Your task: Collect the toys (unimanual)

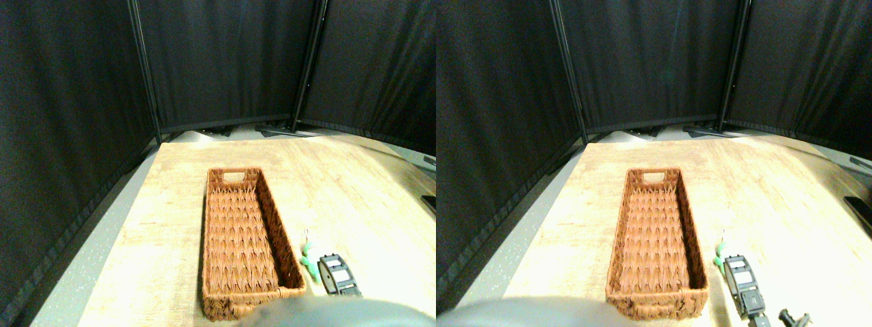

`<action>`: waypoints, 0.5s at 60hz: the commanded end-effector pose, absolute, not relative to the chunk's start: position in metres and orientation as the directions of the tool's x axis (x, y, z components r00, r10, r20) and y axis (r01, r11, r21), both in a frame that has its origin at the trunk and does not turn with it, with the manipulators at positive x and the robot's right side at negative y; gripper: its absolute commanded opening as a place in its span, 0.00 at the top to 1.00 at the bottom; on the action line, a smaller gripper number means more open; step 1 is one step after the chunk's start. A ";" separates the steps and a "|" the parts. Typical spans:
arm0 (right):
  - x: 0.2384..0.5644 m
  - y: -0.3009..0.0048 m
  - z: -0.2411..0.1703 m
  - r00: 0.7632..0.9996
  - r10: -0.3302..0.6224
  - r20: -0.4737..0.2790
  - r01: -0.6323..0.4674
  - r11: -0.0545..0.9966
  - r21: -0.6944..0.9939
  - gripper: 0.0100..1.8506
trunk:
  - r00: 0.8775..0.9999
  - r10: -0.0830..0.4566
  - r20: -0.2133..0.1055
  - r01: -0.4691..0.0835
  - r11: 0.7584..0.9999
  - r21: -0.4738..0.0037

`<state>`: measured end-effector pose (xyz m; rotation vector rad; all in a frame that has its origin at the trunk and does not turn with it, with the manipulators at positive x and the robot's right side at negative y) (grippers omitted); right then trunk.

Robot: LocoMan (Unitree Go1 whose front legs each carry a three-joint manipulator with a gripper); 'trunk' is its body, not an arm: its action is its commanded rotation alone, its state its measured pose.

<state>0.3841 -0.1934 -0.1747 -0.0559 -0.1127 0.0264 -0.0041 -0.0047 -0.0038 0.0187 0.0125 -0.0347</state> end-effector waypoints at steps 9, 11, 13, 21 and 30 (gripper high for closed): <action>0.382 -0.193 -0.167 0.989 0.015 0.144 -0.006 0.998 -0.060 0.97 | 0.999 -0.036 -0.015 0.037 0.999 0.014; 0.382 -0.193 -0.167 0.990 0.014 0.143 -0.006 0.998 -0.061 0.97 | 0.999 -0.036 -0.015 0.036 0.999 0.014; 0.382 -0.193 -0.167 0.989 0.015 0.145 -0.006 0.998 -0.062 0.97 | 0.999 -0.037 -0.014 0.037 0.999 0.014; 0.381 -0.192 -0.165 0.990 -0.002 0.142 0.009 0.999 -0.051 0.97 | 0.999 -0.040 -0.013 0.040 0.999 0.014; 0.380 -0.192 -0.165 0.988 -0.010 0.152 0.014 1.000 -0.022 0.97 | 0.999 -0.042 -0.010 0.042 0.999 0.016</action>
